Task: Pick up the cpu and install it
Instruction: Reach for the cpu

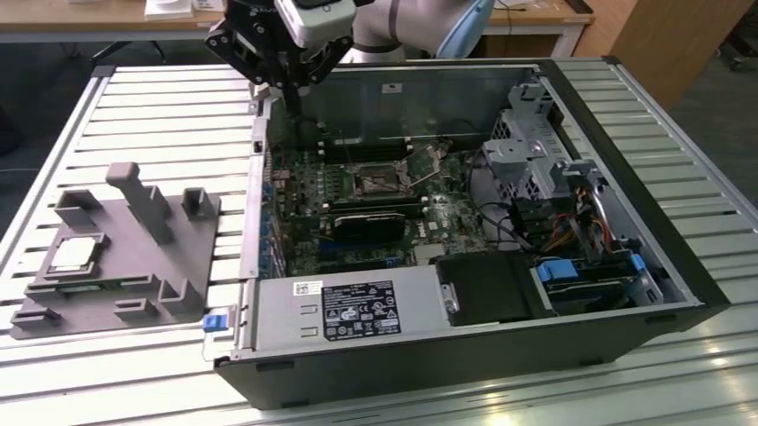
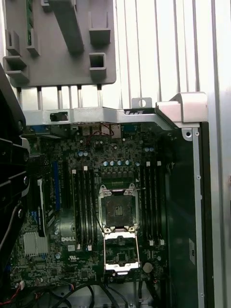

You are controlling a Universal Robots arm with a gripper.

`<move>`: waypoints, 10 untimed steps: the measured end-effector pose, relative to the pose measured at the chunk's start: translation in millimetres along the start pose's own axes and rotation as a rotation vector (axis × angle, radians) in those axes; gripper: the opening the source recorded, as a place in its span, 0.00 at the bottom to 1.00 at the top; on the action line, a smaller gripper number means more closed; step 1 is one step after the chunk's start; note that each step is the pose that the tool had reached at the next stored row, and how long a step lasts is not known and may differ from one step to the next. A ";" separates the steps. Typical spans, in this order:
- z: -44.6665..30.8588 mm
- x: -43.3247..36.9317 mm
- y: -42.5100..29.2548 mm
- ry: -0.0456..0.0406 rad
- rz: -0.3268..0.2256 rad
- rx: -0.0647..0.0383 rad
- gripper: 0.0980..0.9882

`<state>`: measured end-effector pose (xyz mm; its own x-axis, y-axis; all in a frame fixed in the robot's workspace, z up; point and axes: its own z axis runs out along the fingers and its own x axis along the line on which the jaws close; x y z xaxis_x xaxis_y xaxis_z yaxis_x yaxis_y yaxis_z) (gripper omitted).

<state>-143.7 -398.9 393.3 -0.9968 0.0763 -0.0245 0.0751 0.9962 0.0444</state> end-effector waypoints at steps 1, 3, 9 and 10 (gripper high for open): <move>0.0 0.1 0.0 0.0000 0.000 0.000 0.01; -0.1 2.5 -0.2 0.0000 0.000 0.000 0.01; -0.1 4.8 -0.4 0.0000 0.000 0.000 0.01; -0.1 5.4 -0.4 0.0000 0.000 0.000 0.01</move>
<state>-149.1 -399.0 393.3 -0.9968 0.0762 -0.0245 0.0751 0.9962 0.0444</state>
